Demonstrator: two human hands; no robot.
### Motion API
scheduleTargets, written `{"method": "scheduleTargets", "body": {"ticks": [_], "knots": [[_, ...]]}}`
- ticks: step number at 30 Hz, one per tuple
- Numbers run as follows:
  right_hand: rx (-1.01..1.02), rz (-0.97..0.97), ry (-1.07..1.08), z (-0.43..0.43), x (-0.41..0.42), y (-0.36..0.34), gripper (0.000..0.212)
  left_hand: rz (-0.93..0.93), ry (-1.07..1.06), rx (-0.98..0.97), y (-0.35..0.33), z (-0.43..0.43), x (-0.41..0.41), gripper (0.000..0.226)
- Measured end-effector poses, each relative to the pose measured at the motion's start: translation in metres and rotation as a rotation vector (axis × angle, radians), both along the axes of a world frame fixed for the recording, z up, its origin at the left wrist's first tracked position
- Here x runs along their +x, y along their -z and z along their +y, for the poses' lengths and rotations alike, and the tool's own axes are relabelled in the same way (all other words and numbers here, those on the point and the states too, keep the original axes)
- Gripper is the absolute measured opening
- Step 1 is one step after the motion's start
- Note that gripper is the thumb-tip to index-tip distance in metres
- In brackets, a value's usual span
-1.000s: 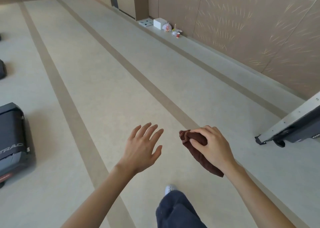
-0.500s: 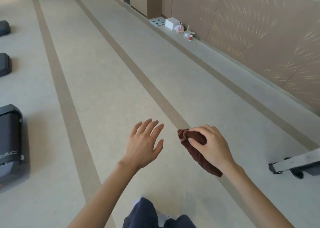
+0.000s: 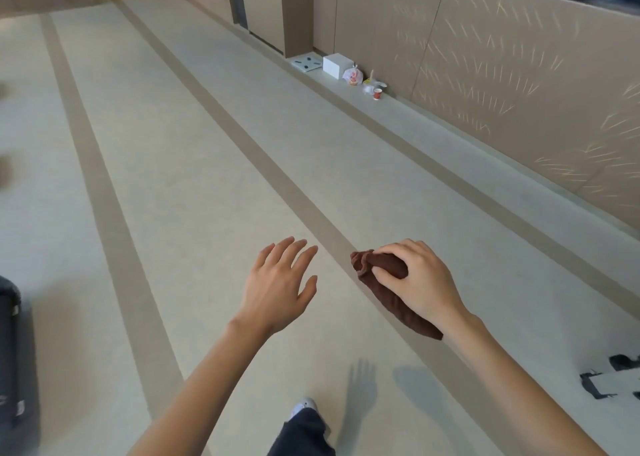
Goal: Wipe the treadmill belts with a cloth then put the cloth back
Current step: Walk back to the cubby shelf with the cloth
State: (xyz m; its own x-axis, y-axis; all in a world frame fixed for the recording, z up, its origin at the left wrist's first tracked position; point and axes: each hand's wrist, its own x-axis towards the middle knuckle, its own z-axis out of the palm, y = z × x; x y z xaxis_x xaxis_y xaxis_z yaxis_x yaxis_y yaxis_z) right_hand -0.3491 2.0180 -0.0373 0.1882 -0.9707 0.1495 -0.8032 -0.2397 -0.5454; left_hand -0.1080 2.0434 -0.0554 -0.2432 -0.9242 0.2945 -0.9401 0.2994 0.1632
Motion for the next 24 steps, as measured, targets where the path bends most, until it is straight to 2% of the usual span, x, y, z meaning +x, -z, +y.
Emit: {"method": "scheduleTargets", "body": {"ticks": [15, 24], "knots": [[0.007, -0.046, -0.018, -0.168, 0.085, 0.015, 0.016, -0.004, -0.071, 0.071, 0.022, -0.145, 0.092, 0.042], [-0.001, -0.069, -0.055, -0.346, 0.125, 0.016, 0.017, -0.040, -0.105, 0.042, 0.014, -0.308, 0.126, 0.041]]}}
